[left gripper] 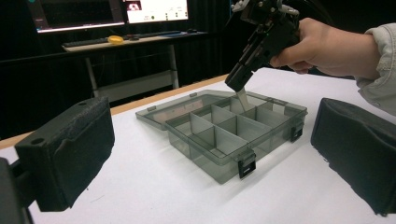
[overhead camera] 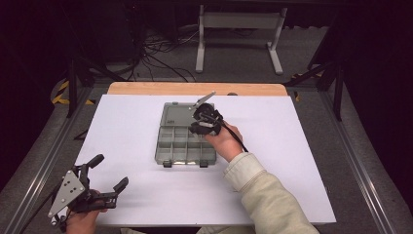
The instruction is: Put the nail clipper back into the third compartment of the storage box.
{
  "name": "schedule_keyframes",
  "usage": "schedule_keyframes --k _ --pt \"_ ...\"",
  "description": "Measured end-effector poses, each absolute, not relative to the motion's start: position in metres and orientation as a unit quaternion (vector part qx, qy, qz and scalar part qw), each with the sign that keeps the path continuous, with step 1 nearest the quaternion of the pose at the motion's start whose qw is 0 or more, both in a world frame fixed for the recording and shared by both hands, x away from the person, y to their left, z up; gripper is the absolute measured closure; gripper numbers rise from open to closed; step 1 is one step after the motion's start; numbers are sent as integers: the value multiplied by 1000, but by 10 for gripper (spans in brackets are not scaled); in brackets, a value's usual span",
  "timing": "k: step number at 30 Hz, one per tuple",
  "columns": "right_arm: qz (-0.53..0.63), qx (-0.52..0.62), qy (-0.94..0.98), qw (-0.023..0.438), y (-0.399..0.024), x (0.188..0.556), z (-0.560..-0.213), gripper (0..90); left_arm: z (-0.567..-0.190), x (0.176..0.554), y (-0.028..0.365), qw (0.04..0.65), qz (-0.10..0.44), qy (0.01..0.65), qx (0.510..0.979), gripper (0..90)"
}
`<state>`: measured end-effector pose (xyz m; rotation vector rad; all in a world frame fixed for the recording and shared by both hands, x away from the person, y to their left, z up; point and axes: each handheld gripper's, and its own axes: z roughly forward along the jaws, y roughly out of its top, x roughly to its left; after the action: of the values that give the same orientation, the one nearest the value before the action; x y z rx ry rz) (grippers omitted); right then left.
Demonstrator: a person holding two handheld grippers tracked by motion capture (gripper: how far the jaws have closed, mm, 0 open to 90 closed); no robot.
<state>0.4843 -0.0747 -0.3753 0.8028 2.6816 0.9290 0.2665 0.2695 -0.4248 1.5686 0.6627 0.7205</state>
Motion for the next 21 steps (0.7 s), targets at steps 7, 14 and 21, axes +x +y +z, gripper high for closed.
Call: schedule_keyframes --k 7,14,21 --pt "303 274 908 88 -73 487 -379 784 -425 266 270 602 312 285 677 5" --pt "295 277 911 81 -72 488 -383 784 -425 266 269 602 311 285 677 5" --pt "291 278 912 79 -71 489 -385 784 -425 266 269 603 311 286 677 5"
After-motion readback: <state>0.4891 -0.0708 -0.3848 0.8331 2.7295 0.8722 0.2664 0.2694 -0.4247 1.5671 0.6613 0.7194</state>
